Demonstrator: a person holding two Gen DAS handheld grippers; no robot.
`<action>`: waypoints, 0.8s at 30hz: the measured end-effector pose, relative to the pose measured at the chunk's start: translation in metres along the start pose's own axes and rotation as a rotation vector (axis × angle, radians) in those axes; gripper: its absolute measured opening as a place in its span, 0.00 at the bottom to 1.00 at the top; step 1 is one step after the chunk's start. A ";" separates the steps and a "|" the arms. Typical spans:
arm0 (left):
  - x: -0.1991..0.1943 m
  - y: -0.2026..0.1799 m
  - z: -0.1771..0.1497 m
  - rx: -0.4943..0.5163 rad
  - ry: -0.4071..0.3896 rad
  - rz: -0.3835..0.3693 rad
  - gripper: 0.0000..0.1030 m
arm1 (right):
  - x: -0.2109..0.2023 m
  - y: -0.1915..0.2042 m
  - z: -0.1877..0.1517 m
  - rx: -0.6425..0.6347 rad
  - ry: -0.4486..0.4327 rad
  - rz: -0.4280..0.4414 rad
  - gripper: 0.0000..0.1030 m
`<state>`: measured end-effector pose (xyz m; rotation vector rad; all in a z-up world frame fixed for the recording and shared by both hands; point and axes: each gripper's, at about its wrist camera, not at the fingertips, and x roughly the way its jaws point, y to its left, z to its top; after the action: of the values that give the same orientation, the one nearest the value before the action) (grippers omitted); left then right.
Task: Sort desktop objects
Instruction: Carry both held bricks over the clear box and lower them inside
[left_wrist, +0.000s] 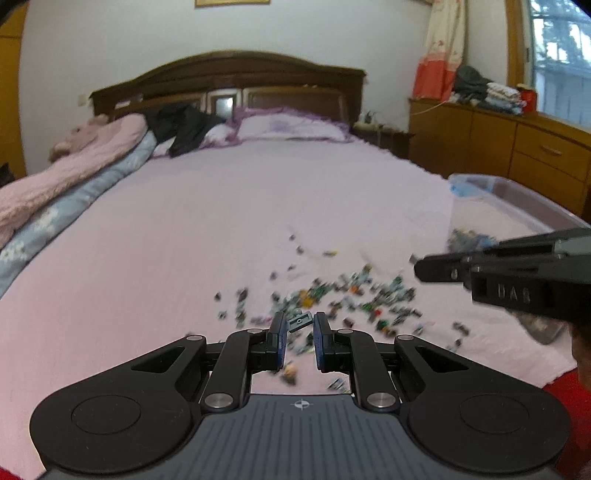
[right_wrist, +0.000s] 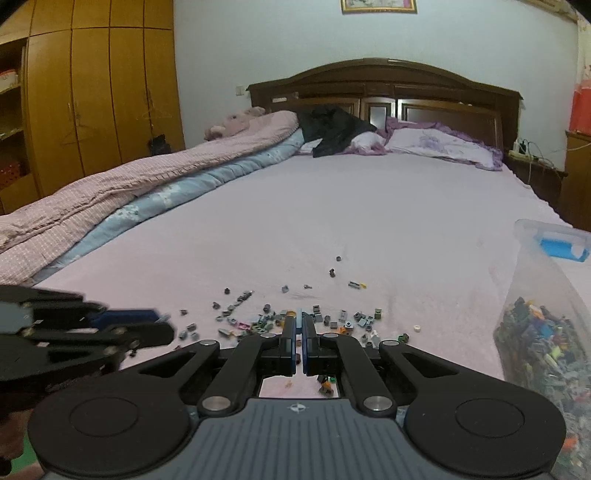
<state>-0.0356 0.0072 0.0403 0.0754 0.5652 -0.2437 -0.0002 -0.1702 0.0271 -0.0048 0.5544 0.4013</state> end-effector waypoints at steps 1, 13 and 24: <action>-0.001 -0.003 0.003 0.006 -0.006 -0.007 0.17 | -0.005 -0.001 0.000 0.002 -0.004 -0.002 0.03; 0.006 -0.054 0.038 0.092 -0.065 -0.105 0.17 | -0.059 -0.025 -0.003 0.051 -0.066 -0.061 0.03; 0.020 -0.103 0.065 0.153 -0.099 -0.195 0.17 | -0.103 -0.065 -0.018 0.123 -0.131 -0.152 0.03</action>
<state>-0.0110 -0.1058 0.0843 0.1561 0.4548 -0.4779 -0.0656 -0.2701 0.0580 0.0968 0.4448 0.2175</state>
